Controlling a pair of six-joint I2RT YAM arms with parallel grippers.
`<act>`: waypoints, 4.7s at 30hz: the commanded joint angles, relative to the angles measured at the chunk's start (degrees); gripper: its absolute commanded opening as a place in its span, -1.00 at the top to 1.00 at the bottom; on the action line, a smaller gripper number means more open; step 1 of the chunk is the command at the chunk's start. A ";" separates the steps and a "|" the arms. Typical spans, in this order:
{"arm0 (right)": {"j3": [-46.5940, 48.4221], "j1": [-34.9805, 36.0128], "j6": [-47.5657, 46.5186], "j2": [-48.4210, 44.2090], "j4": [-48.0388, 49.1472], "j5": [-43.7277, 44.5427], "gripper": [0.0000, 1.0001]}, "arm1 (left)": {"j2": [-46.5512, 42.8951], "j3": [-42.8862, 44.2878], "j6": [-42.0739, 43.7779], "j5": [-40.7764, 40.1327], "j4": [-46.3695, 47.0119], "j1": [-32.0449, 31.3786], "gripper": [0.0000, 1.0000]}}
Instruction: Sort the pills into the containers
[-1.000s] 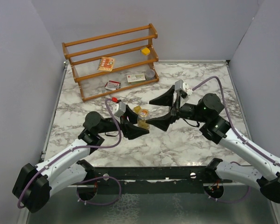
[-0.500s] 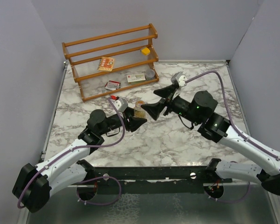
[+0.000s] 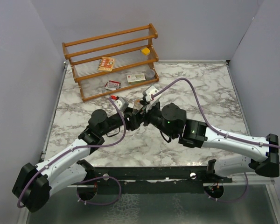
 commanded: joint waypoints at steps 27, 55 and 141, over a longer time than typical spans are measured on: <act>-0.91 0.80 0.20 -5.58 3.09 10.37 -0.42 | -3.32 0.20 1.30 0.09 2.70 -0.62 1.00; -0.71 0.80 1.59 0.18 5.94 11.07 -0.30 | -5.61 -0.81 1.60 0.30 3.10 -1.13 1.00; -15.24 0.80 -6.20 -25.98 3.29 -14.59 0.25 | -3.93 0.87 3.95 28.43 12.72 -10.63 1.00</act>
